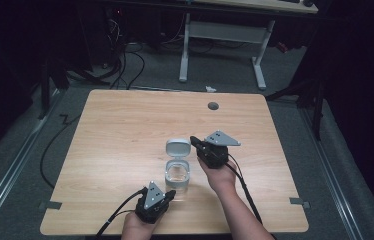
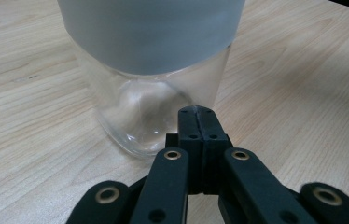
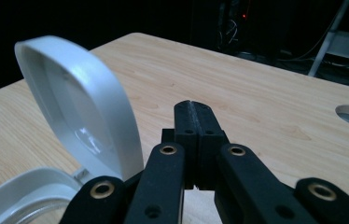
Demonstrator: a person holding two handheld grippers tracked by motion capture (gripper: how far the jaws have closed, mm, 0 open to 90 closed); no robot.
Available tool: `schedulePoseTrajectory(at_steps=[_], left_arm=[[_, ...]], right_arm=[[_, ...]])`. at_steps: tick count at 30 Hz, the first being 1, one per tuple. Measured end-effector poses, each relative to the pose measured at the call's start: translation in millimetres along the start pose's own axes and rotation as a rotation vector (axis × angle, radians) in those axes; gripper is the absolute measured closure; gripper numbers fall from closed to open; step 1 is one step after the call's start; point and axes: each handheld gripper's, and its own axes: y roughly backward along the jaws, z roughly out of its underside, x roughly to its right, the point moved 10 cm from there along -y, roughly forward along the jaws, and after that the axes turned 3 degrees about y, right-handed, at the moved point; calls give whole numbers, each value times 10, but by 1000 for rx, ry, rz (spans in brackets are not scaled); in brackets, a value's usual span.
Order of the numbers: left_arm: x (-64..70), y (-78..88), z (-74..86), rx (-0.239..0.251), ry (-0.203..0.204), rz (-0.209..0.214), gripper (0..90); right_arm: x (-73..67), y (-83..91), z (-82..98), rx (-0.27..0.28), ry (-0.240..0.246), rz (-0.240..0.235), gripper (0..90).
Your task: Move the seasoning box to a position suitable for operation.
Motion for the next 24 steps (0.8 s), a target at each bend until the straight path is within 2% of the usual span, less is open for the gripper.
schedulePoseTrajectory(at_steps=[13,24], left_arm=[[-4,2,-7,4,6,-2,900],[0,4,-10,4,9,1,900]], right_arm=[[-108,-3,-31,12,12,-33,900],[-229,133,14,24,34,-51,900]])
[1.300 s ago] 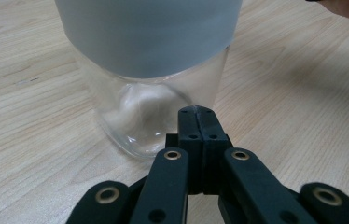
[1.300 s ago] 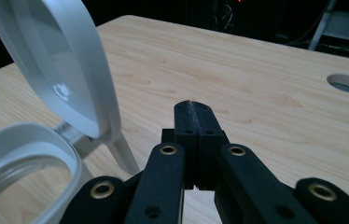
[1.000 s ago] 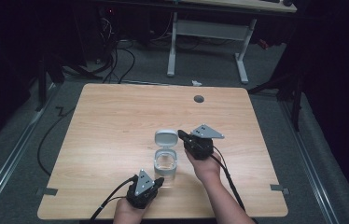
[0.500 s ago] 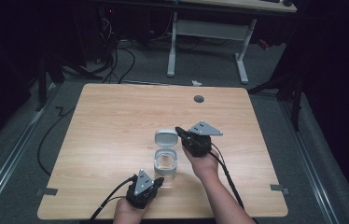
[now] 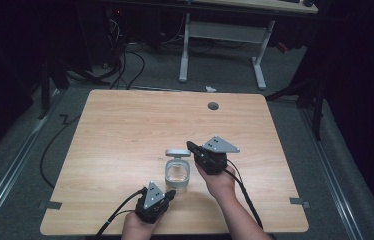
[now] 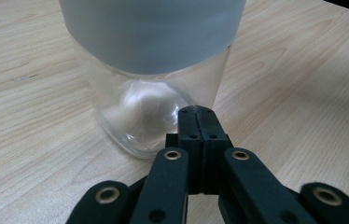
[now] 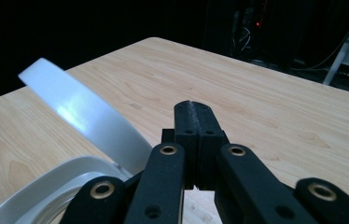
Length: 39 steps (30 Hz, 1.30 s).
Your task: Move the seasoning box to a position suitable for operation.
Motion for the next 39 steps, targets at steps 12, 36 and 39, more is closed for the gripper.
schedulePoseTrajectory(at_steps=[12,36,39], left_arm=[[9,6,-4,5,0,5,900],[19,34,-36,13,15,14,900],[3,80,-78,19,8,11,900]], right_arm=[[-224,195,76,27,3,-34,900],[-243,442,245,14,11,-20,900],[-153,446,267,12,4,-4,900]])
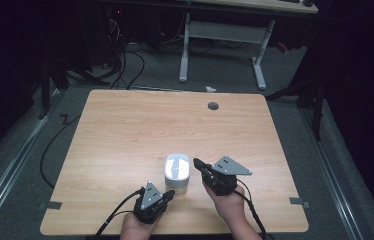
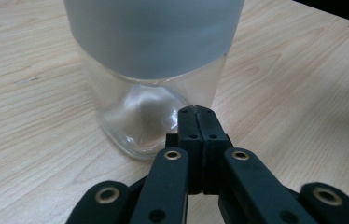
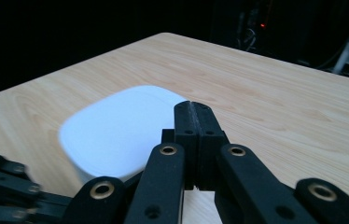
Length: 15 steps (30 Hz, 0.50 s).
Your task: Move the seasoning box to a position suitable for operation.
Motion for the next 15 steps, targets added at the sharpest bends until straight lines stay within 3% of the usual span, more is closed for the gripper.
schedulePoseTrajectory(at_steps=[8,9,10,11,12,14,15], left_arm=[[-236,186,-183,3,-7,-56,838],[-339,242,-225,9,-16,-82,826],[-339,242,-225,9,-16,-82,814],[-465,302,-287,16,-18,-111,803],[-465,302,-287,16,-18,-111,793],[-600,364,-375,40,-24,-142,778],[-755,417,-461,60,-28,-179,736]], right_arm=[[424,68,240,-40,-71,83,880],[469,81,271,-45,-82,91,878],[469,81,271,-45,-82,91,878],[571,113,328,-49,-91,112,867],[571,113,328,-49,-91,112,867],[686,162,394,-57,-107,138,854],[782,213,445,-61,-117,163,820]])
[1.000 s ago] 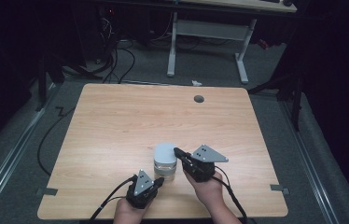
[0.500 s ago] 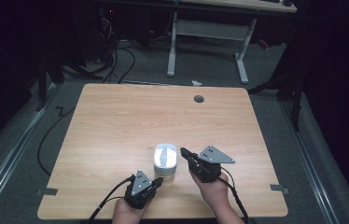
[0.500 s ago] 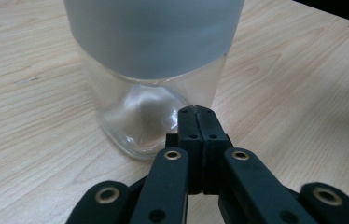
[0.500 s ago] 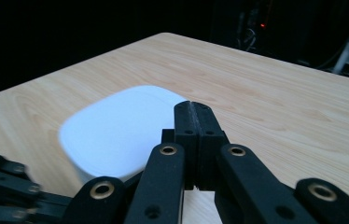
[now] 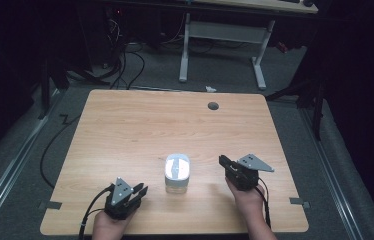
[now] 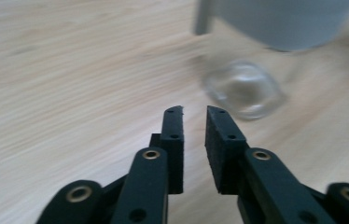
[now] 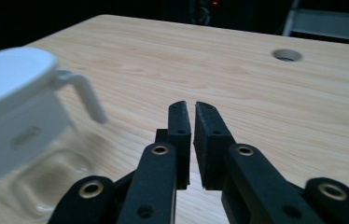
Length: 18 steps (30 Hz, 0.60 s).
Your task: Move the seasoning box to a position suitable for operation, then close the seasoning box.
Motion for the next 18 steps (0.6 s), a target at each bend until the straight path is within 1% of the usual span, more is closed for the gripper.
schedulePoseTrajectory(at_steps=[1,2,4,5,6,7,8,9,10,11,12,13,14,15,16,17,18], left_arm=[[0,0,0,0,0,0,699],[-184,1,-82,13,-1,-43,658],[-380,4,-183,33,-11,-91,597],[-380,4,-183,33,-11,-91,572],[-474,4,-234,46,-9,-116,572],[-566,11,-278,55,-11,-138,541],[-714,38,-340,71,1,-172,527],[-714,38,-340,71,1,-172,519],[-810,77,-384,94,15,-193,517],[-810,77,-384,94,15,-193,517],[-873,109,-406,105,28,-208,517],[-888,120,-411,109,37,-212,517],[-894,125,-408,109,39,-210,516],[-894,125,-408,109,39,-210,514],[-890,135,-386,106,33,-212,515],[-890,135,-386,106,33,-212,514],[-870,148,-360,105,33,-204,515]], right_arm=[[0,0,0,0,0,0,820],[129,47,50,-3,-18,32,753],[273,105,124,-13,-34,72,691],[273,105,124,-13,-34,72,691],[347,136,171,-22,-44,90,652],[495,193,279,-42,-48,124,572],[562,222,341,-54,-56,139,521],[562,222,341,-54,-56,139,521],[682,281,480,-89,-61,172,449],[682,281,480,-89,-61,172,449],[768,361,611,-114,-73,204,417],[794,401,656,-120,-74,214,402],[802,439,684,-119,-74,222,401],[802,439,684,-119,-74,222,401],[801,491,713,-117,-65,231,400],[801,491,713,-117,-65,231,400],[791,509,733,-121,-52,237,389]])
